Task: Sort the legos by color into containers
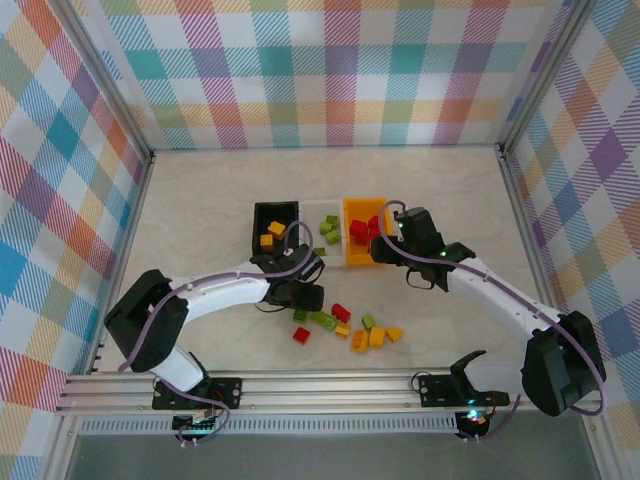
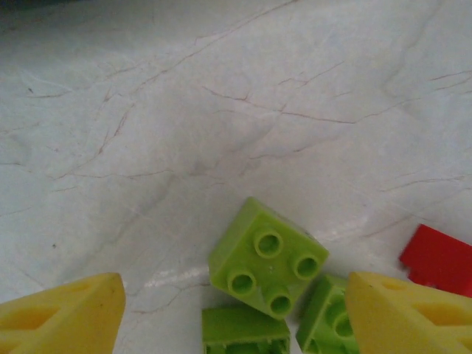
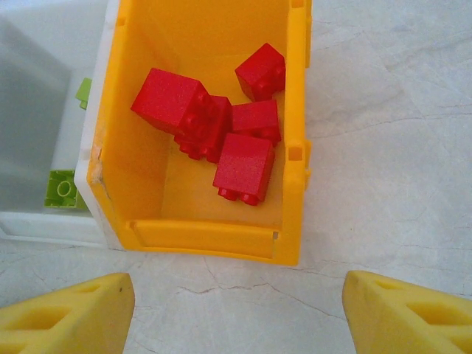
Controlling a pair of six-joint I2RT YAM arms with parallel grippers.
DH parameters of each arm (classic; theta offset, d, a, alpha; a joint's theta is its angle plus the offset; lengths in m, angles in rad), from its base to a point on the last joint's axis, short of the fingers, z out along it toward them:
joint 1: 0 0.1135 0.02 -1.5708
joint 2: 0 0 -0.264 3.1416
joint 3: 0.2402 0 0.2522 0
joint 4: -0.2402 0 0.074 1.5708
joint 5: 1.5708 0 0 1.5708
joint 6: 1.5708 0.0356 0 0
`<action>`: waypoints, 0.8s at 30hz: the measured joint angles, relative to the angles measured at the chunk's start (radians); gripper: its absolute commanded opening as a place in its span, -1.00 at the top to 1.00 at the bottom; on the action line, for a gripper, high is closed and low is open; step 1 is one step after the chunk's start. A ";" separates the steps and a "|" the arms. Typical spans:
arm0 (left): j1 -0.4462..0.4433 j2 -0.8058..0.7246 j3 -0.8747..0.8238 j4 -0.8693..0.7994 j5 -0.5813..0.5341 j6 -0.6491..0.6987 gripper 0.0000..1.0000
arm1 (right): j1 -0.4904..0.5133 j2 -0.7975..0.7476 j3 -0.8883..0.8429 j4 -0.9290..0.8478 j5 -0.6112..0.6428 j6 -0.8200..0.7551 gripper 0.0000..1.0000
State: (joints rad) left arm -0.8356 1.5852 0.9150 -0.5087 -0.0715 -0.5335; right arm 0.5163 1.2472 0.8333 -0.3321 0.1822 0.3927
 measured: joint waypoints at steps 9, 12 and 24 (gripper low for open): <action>-0.002 0.084 0.013 0.039 -0.014 0.011 -0.19 | 0.000 -0.003 -0.002 -0.001 0.001 0.000 -0.50; -0.002 0.084 0.013 0.034 -0.024 0.011 -0.06 | 0.000 -0.009 -0.003 -0.001 0.001 0.000 -0.50; -0.002 0.080 0.019 0.007 -0.060 0.014 0.37 | -0.006 -0.010 -0.005 -0.001 0.000 0.000 -0.50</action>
State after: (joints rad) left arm -0.8375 1.6650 0.9340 -0.5018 -0.1318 -0.5198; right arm 0.5106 1.2369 0.8280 -0.3328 0.1825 0.3923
